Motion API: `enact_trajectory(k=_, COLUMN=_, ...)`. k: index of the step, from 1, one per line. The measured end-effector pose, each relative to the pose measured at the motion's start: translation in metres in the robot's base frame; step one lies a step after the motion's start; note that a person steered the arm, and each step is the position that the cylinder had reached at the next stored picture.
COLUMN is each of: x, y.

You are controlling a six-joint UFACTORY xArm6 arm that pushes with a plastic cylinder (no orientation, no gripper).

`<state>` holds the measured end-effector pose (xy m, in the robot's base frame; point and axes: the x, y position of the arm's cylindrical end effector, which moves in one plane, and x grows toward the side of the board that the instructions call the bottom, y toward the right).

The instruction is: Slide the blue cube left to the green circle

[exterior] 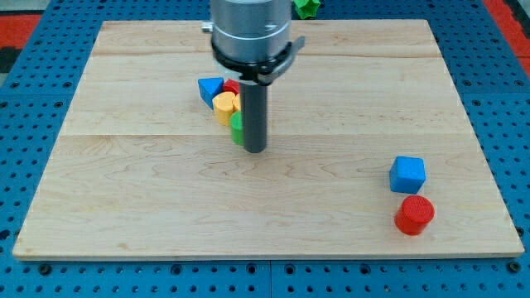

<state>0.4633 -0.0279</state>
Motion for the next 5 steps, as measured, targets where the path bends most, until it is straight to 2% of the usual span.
enact_trajectory(k=1, x=0.0, y=-0.011)
enact_trajectory(k=2, x=0.011, y=0.002)
enact_trajectory(k=3, x=0.019, y=0.076)
enact_trajectory(k=4, x=-0.011, y=0.158)
enact_trajectory(k=5, x=0.001, y=0.24)
